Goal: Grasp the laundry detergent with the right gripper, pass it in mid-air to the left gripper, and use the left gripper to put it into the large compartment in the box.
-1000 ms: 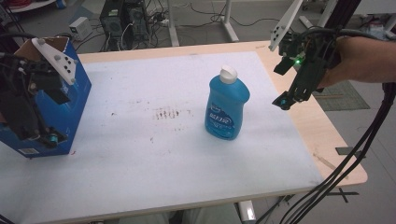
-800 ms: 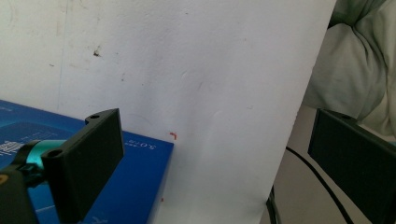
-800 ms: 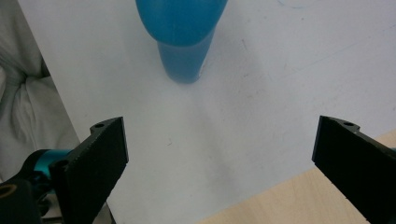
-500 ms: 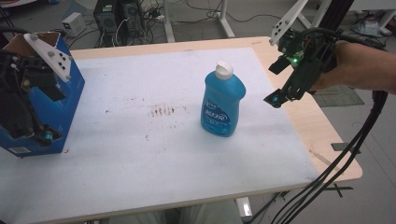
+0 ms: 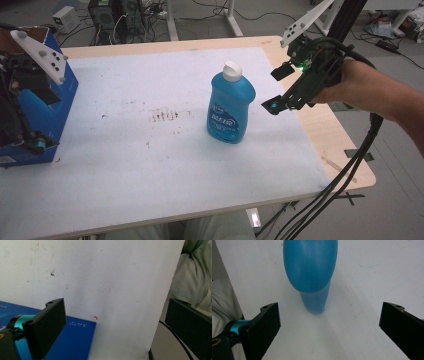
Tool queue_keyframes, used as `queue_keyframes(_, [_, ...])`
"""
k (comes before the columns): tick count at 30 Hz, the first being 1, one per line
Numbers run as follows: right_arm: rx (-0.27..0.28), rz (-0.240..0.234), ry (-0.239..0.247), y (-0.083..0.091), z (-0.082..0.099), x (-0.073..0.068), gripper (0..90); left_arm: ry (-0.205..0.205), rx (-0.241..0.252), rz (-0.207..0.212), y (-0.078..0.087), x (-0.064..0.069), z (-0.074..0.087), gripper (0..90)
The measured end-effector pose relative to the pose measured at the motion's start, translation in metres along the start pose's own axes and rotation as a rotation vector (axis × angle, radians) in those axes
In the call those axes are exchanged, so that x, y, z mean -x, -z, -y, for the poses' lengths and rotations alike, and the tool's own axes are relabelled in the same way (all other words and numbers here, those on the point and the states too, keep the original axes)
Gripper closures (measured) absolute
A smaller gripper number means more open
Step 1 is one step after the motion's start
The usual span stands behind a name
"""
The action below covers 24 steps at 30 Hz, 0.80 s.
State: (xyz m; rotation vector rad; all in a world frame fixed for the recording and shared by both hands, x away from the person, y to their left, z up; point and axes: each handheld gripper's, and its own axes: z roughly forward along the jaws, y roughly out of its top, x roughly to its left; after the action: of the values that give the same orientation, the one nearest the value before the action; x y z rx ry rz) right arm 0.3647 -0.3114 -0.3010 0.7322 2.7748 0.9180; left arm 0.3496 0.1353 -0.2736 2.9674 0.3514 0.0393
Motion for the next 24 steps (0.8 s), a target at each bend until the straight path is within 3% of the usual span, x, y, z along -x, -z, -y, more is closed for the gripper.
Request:
queue_keyframes(10, [0.121,-0.010,-0.053,-0.013,0.017,0.000,2.6,0.008,0.018,-0.003,-0.001,-0.002,0.002,3.5])
queue_keyframes(11, [0.160,-0.017,-0.068,-0.016,0.021,0.000,2.6,0.008,0.019,-0.004,-0.001,-0.002,0.002,3.5])
queue_keyframes(16, [0.231,-0.016,-0.098,-0.022,0.030,0.000,2.6,0.006,0.020,-0.002,-0.002,-0.004,0.001,3.5])
queue_keyframes(18, [0.294,-0.010,-0.118,-0.027,0.037,-0.001,2.6,0.004,0.020,-0.004,-0.002,-0.004,0.000,3.5])
queue_keyframes(24, [0.344,-0.013,-0.132,-0.039,0.044,-0.005,2.6,0.001,0.014,-0.002,-0.003,-0.005,-0.001,3.5])
